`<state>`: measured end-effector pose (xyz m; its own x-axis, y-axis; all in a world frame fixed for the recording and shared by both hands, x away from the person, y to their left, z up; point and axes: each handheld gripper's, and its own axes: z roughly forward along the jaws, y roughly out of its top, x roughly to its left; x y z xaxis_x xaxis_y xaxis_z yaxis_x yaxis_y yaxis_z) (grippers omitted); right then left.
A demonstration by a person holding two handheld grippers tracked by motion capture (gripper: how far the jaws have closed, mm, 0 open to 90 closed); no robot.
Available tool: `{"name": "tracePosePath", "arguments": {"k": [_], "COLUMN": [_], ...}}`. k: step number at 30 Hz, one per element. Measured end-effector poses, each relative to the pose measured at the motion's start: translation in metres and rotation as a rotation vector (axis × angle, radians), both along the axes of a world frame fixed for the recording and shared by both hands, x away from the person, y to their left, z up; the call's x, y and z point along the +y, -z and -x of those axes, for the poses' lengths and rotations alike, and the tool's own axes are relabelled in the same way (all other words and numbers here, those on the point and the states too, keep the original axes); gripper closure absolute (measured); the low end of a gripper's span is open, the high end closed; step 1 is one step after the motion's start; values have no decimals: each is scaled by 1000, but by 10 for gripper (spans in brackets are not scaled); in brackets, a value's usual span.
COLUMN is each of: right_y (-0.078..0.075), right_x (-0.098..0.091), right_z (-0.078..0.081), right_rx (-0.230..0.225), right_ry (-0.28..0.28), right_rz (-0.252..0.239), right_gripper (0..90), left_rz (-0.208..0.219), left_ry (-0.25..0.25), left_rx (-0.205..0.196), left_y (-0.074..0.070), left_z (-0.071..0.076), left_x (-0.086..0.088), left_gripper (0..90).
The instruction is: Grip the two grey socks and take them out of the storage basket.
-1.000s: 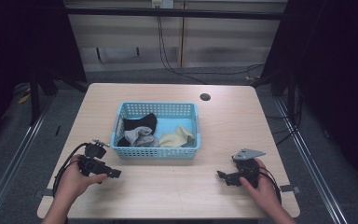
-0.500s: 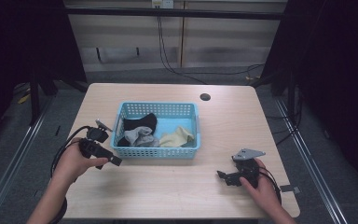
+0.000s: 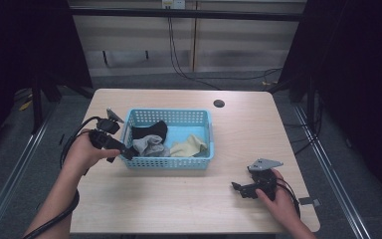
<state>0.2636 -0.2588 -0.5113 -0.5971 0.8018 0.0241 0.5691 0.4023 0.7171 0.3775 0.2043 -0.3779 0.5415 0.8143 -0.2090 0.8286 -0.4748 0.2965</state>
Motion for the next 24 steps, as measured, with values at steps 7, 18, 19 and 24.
{"name": "tracePosePath", "arguments": {"k": [7,18,19,24], "right_y": [0,0,0,0], "right_x": [0,0,0,0], "right_z": [0,0,0,0], "right_rx": [-2,-2,0,-2], "right_ry": [-2,0,2,0], "right_rz": [-1,-2,-2,-2], "right_gripper": [114,114,114,114], "left_rz": [-9,-12,-10,-16], "left_ry": [4,-4,-6,-7], "left_rx": [-15,-22,-28,-47], "left_y": [-4,1,2,10], "left_z": [-16,-36,-37,-44], "left_x": [-15,-31,-32,-37], "left_gripper": [233,237,238,239]}}
